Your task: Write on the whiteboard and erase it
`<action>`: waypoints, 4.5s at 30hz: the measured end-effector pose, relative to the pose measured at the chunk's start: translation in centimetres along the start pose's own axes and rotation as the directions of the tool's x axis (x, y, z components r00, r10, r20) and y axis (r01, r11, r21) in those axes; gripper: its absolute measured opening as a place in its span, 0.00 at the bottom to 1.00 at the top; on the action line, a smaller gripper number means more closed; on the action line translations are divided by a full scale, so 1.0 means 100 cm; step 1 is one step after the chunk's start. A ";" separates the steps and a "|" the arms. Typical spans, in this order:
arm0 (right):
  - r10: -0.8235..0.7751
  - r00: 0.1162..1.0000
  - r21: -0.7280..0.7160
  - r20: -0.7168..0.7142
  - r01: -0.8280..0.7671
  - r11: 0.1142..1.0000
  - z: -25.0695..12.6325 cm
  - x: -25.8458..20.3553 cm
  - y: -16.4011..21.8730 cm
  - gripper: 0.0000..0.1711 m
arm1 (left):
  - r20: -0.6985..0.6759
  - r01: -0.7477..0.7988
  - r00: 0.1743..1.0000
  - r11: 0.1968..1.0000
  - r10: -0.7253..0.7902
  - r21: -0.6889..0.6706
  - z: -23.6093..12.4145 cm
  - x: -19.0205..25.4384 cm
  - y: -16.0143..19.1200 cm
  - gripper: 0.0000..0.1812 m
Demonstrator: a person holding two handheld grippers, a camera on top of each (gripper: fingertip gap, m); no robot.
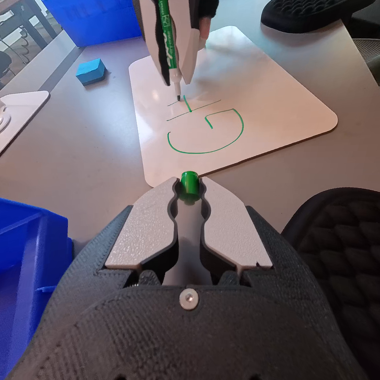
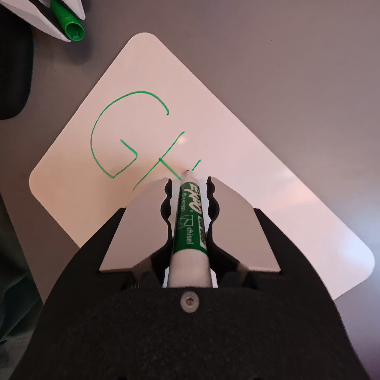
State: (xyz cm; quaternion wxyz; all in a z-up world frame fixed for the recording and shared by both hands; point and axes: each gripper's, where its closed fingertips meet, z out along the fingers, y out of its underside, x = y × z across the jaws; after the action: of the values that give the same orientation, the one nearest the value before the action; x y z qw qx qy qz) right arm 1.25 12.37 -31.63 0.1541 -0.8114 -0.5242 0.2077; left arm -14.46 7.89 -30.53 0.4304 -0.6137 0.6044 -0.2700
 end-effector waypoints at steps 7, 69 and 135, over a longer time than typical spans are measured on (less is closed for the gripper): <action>0.037 0.999 -0.030 0.030 -0.036 0.999 -0.012 -0.025 0.032 0.19 | 0.000 0.001 1.000 1.000 -0.001 0.000 0.001 0.001 0.000 0.10; 0.030 0.999 0.045 -0.012 -0.029 0.999 0.000 0.025 -0.009 0.20 | -0.009 0.003 1.000 1.000 -0.003 -0.010 0.001 0.001 0.003 0.10; 0.071 0.997 0.019 0.027 -0.072 0.997 -0.024 -0.016 0.047 0.19 | -0.004 0.005 1.000 1.000 -0.005 -0.022 0.002 -0.001 0.005 0.10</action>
State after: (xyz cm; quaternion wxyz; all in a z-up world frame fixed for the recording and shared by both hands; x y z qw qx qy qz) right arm 5.60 8.91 -31.44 0.1479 -0.8252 -0.4948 0.2289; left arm -14.56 8.08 -31.03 0.4215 -0.6192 0.6068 -0.2658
